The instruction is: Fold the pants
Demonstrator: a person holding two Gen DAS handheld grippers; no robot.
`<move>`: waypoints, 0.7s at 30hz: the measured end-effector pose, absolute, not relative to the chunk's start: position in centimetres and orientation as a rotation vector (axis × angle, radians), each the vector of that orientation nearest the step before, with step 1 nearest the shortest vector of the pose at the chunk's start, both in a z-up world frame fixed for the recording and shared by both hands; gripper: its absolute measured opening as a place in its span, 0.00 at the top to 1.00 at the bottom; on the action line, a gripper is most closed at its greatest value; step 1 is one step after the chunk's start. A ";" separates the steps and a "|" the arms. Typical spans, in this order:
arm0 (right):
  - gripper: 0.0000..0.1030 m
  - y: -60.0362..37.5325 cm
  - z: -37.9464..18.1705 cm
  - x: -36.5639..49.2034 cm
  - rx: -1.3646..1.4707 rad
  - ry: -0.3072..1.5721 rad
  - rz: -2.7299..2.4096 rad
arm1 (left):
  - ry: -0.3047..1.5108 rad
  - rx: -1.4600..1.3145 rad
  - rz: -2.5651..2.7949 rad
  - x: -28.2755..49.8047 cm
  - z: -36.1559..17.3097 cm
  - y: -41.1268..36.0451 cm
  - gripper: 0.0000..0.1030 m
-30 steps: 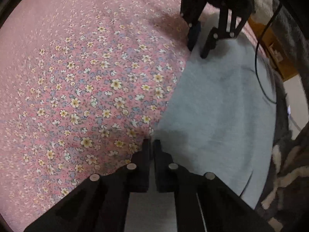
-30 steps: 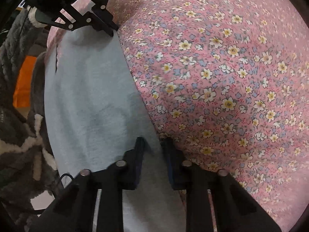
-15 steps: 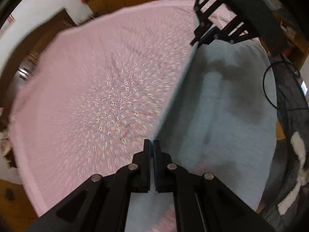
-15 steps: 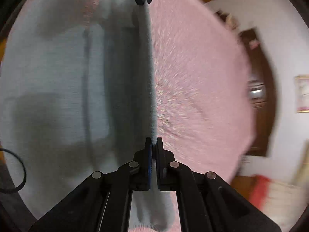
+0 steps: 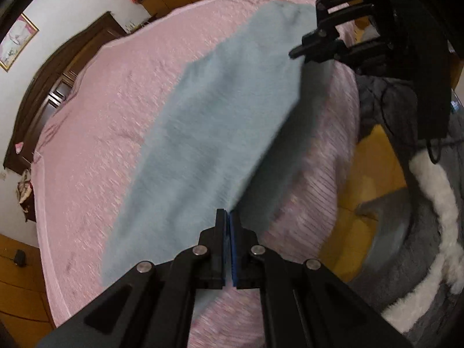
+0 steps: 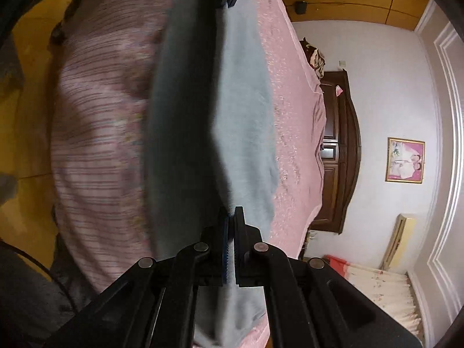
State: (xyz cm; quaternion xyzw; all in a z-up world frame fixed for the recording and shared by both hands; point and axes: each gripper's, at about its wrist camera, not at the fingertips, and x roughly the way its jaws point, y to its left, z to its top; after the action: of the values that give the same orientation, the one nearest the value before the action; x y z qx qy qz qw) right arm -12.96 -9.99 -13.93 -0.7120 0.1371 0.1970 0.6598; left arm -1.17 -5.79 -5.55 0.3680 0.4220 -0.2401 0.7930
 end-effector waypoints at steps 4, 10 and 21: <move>0.97 -11.2 -14.8 -14.0 -1.619 0.320 0.443 | 0.897 0.838 -0.505 -2.1 -6.2 -6.4 0.98; 0.97 -12.0 -17.1 -14.8 -1.691 0.301 0.461 | 0.906 0.904 -0.504 -3.2 -6.7 -6.4 0.98; 0.96 -12.1 -19.1 -12.7 -1.710 0.276 0.516 | 0.972 0.977 -0.485 -1.9 -10.5 -7.3 0.96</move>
State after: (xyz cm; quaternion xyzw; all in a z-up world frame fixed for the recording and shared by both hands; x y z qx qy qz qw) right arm -12.73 -12.14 -19.07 -0.7433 0.1200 0.2241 0.6187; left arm -1.91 -7.26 -10.51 0.4461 0.4439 -0.2214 0.7450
